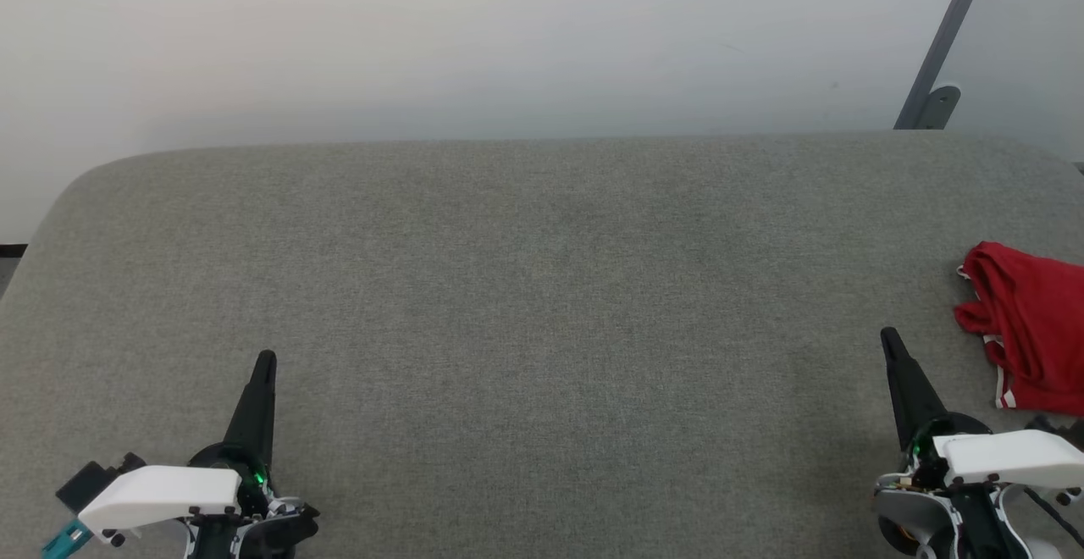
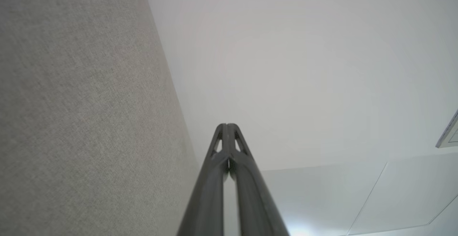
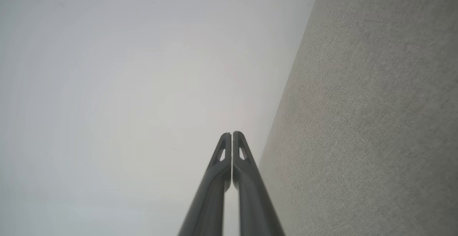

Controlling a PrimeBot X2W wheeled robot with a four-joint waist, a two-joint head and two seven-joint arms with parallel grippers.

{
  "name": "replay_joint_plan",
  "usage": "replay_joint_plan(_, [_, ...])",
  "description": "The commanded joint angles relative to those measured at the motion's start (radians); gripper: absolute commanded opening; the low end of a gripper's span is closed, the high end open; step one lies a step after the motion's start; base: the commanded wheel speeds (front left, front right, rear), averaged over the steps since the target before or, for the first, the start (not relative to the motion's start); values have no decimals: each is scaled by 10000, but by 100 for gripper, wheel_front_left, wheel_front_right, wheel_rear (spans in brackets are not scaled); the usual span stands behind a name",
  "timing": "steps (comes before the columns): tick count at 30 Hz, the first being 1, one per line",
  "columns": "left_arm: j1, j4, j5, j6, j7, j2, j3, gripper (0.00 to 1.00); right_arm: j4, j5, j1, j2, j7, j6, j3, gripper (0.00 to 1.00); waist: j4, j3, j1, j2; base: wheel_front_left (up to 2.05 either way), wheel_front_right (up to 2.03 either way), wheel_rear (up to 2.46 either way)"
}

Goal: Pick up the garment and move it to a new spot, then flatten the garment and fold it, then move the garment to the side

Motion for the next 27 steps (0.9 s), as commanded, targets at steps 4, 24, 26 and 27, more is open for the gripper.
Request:
replay_joint_plan(4, [-237, 39, -366, 19, 131, -31, 97, 0, 21, 397, -153, 20, 106, 1, -27, 0, -29, 25, 0, 0, 0, 0, 0])
replay_joint_plan(24, [-413, 135, -984, 22, 361, -171, 228, 0, 53, 1137, -255, 33, 248, 0, -45, 0, -113, 97, 0, 0, 0, 0, 0])
replay_joint_plan(26, [-413, 135, -979, 22, 364, -172, 231, 0, 53, 1137, -255, 33, 248, 0, -44, 0, -113, 97, 0, 0, 0, 0, 0])
replay_joint_plan(27, [-414, 135, -978, 22, 367, -175, 232, 0, 55, 1138, -255, 33, 246, 0, -45, 0, -113, 97, 0, 0, 0, 0, 0])
